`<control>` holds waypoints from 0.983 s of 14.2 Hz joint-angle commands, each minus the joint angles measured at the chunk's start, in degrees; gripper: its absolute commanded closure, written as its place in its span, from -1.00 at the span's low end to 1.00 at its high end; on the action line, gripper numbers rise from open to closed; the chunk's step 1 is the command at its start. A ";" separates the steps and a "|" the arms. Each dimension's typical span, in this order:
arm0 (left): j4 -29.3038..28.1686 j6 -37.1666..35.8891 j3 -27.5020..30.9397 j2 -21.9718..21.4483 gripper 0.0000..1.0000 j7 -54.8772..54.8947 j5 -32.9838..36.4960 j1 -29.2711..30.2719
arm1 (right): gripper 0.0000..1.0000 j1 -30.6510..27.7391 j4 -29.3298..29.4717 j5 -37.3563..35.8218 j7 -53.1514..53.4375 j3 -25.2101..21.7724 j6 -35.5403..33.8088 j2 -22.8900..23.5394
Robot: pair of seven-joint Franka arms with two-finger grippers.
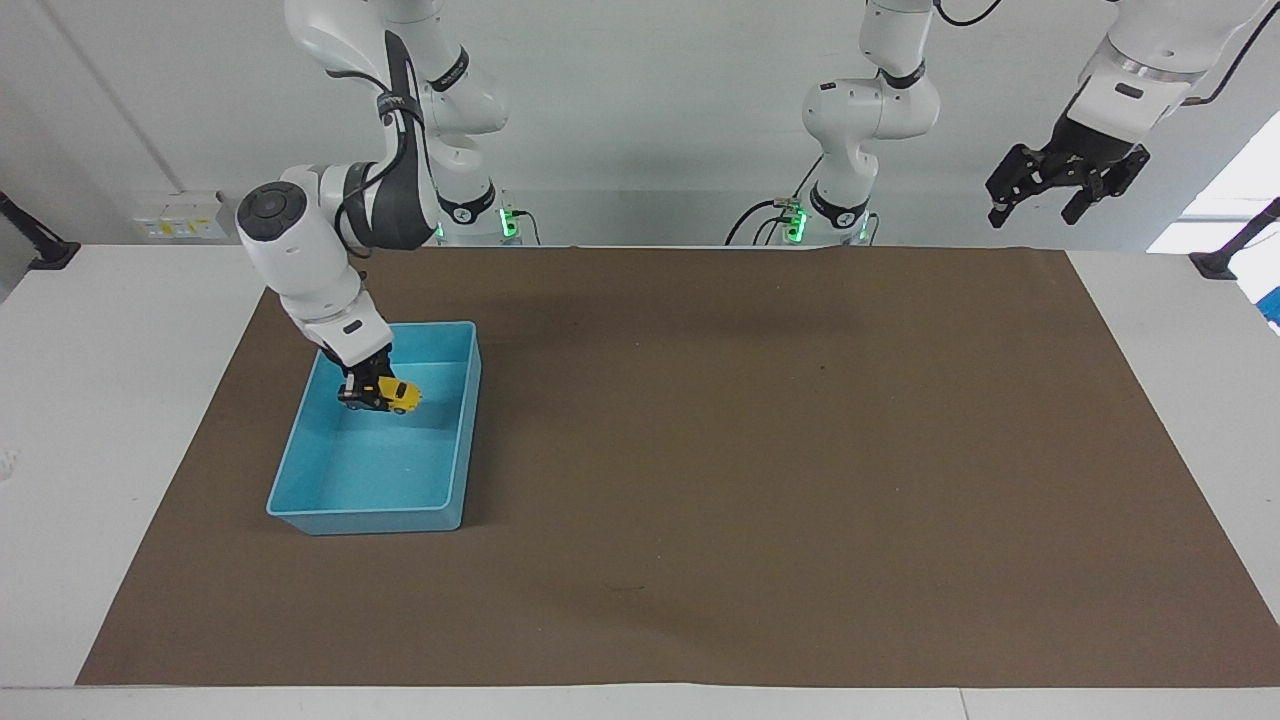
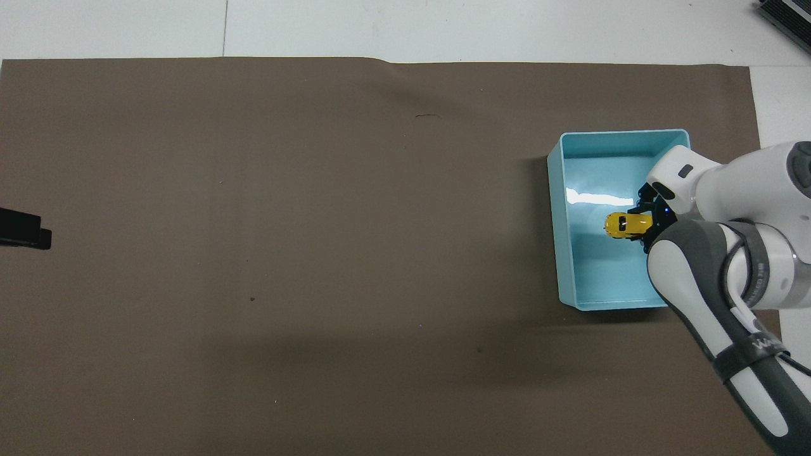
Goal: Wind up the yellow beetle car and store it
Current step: 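Lower the car onto the box floor and open the right gripper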
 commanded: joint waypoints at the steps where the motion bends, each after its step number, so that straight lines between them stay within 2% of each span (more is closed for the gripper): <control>1: 0.16 -0.99 -0.17 -0.57 -1.00 0.35 -0.62 0.71 | 1.00 -1.04 -2.38 -0.79 -1.64 0.56 2.47 -0.85; 5: 0.16 -0.99 -0.17 -0.57 -1.00 0.35 -0.71 0.71 | 1.00 -1.22 -7.47 -0.79 -1.81 0.56 10.89 0.21; 11: 0.16 -0.99 -0.17 -0.57 -1.00 0.35 -0.62 0.71 | 1.00 -2.45 -7.39 -1.14 -3.57 0.56 15.30 4.69; 14: 0.16 -0.99 -0.17 -0.57 -1.00 0.35 -0.62 0.71 | 1.00 -2.45 -7.39 -1.14 -3.48 0.56 15.83 5.13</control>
